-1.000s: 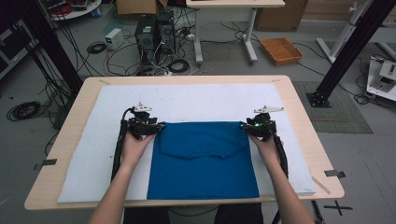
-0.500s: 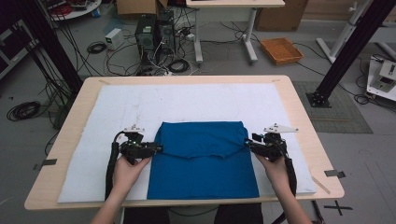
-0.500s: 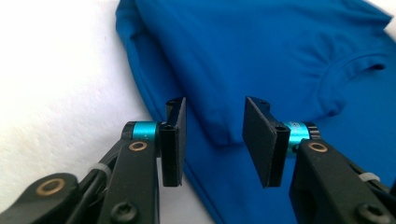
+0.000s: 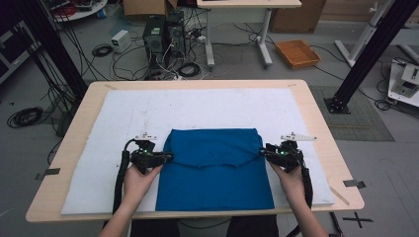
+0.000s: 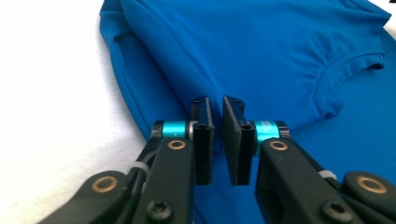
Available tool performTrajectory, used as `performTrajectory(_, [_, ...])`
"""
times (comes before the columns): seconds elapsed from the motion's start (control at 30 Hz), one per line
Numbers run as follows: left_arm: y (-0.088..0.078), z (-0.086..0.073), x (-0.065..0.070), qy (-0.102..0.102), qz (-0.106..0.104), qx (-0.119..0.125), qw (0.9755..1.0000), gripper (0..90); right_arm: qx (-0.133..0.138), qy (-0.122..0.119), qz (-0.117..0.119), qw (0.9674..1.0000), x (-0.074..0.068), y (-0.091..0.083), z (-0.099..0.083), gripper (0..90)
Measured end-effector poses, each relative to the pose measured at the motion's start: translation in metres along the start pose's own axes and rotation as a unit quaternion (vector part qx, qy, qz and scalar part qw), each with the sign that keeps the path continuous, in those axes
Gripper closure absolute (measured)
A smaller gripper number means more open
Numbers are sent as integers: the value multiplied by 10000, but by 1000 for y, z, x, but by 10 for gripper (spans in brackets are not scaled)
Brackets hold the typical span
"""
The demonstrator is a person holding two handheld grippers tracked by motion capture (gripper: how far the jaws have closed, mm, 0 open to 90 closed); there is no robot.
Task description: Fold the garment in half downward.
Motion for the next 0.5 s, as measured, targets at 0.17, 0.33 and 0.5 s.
performTrajectory(0.17, [0, 1, 2, 15, -20, 45, 10000, 850, -115, 82, 43, 9999, 2, 5, -4, 626])
performTrajectory(0.33, [-1, 1, 2, 35, -27, 64, 10000, 852, -270, 45, 109, 9996, -2, 12, -9, 712])
performTrajectory(0.5, [-5, 2, 3, 72, -69, 124, 9999, 854, -221, -212, 124, 9995, -10, 11, -8, 886])
Point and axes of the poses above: each handheld gripper's, and its own axes: y roughly forward along the jaws, z roughly out of its top, x roughly to its right, the point moved 10 cm from there along y, roughly forward along the jaws, and after that the axes turned 7 degrees about -x, right-handed, at the moved point
